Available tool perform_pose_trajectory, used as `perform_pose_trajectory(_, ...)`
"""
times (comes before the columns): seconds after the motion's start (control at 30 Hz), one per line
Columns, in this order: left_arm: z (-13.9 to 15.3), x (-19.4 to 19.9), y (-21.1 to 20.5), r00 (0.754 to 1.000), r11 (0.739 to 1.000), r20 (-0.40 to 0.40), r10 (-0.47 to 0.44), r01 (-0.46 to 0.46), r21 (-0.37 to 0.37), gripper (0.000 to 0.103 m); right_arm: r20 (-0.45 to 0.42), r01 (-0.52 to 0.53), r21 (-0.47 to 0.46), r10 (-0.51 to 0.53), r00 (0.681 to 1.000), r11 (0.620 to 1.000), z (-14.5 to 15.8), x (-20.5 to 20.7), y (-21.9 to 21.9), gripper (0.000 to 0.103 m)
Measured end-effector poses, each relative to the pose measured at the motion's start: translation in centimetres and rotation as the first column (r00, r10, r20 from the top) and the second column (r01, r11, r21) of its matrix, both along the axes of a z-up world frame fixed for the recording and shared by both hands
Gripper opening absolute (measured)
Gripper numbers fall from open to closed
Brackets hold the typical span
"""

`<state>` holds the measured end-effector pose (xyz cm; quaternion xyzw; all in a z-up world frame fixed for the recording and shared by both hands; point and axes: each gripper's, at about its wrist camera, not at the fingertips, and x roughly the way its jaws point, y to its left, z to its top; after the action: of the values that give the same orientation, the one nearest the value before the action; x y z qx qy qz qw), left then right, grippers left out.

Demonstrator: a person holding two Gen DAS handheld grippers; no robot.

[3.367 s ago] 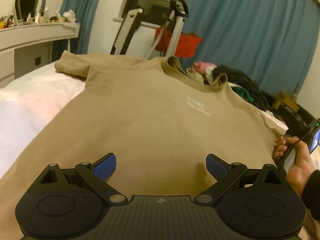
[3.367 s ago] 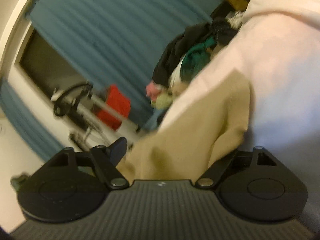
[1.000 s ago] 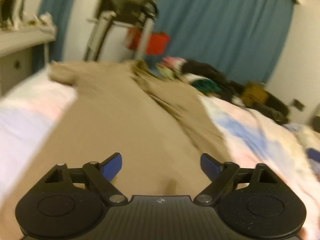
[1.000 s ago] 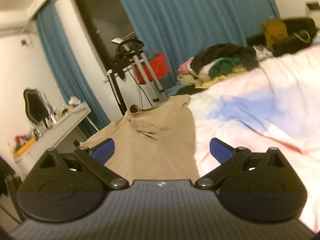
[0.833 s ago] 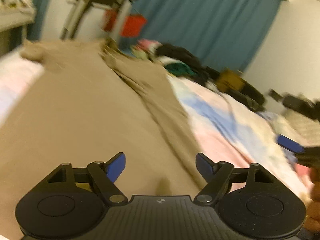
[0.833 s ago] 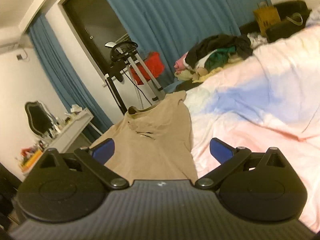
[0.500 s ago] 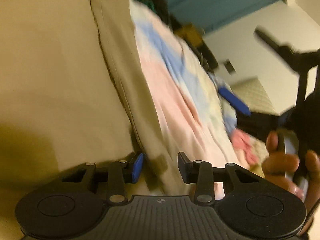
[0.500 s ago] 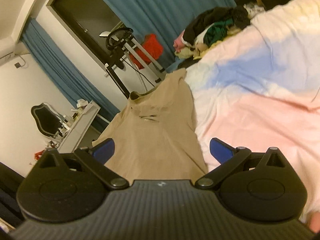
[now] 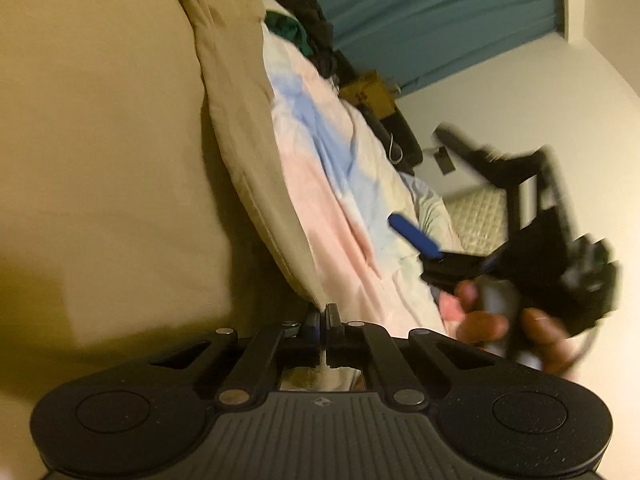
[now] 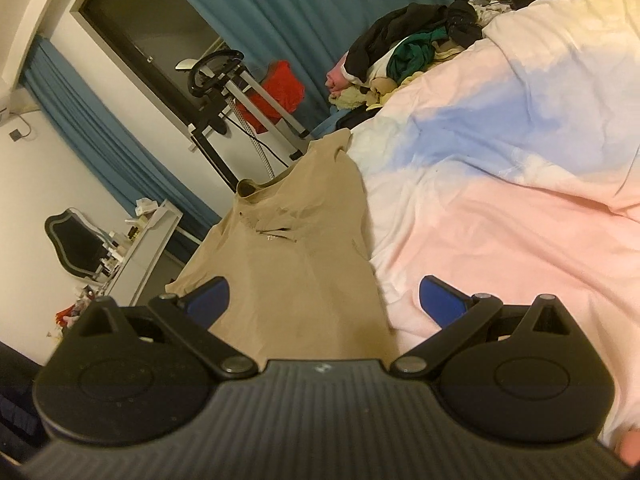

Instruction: Fold clothes

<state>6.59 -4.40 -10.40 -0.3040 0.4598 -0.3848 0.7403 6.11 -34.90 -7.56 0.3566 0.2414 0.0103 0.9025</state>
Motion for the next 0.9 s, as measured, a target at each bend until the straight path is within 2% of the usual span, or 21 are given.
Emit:
perform_pose_trajectory(0.13, 1.1, -0.2, 3.8, 0.997, 0.996, -0.024, 0.068, -0.066, 0.066, 0.002, -0.004, -0.007, 0.003, 0.007, 1.0, 1.0, 0.0, 0.0, -0.2, 0.103)
perform_pose_trajectory(0.2, 1.4, -0.6, 5.0, 0.995, 0.987, -0.027, 0.092, -0.088, 0.133, 0.002, -0.006, -0.017, 0.002, 0.018, 1.0, 1.0, 0.0, 0.1, -0.1, 0.103)
perform_pose_trajectory(0.3, 1.0, -0.6, 5.1, 0.994, 0.964, -0.026, 0.11, -0.1, 0.247, 0.002, -0.006, -0.032, -0.013, 0.032, 0.999, 0.999, 0.2, 0.1, 0.2, 0.103)
perform_pose_trajectory(0.4, 0.5, 0.0, 4.9, 0.992, 0.958, -0.063, 0.113, -0.092, 0.272, 0.003, -0.009, -0.034, -0.043, 0.034, 0.999, 0.998, 0.4, -0.2, 0.6, 0.103)
perform_pose_trajectory(0.43, 0.5, 0.3, 4.7, 0.992, 0.955, -0.064, 0.11, -0.087, 0.282, 0.01, -0.011, -0.034, -0.052, 0.033, 0.999, 0.998, 0.4, -0.3, 0.7, 0.103)
perform_pose_trajectory(0.53, 0.8, 1.0, 5.2, 0.991, 0.952, -0.065, 0.113, -0.09, 0.291, 0.04, -0.017, -0.04, -0.076, 0.038, 0.999, 0.996, 0.4, -0.5, 1.1, 0.103)
perform_pose_trajectory(0.57, 1.2, 1.4, 5.1, 0.991, 0.952, -0.056, 0.122, -0.101, 0.289, 0.045, -0.02, -0.041, -0.087, 0.04, 0.999, 0.995, 0.4, -0.4, 1.2, 0.103)
perform_pose_trajectory(0.73, 3.4, 6.4, 4.5, 0.98, 0.942, 0.03, 0.199, -0.199, 0.269, 0.059, -0.026, -0.037, -0.188, 0.033, 0.999, 0.981, 0.3, 0.2, 2.7, 0.103)
perform_pose_trajectory(0.9, 5.0, 14.8, 1.8, 0.947, 0.919, 0.179, 0.267, -0.306, 0.25, 0.062, -0.025, -0.032, -0.263, 0.027, 0.999, 0.964, 0.0, 1.9, 3.8, 0.103)
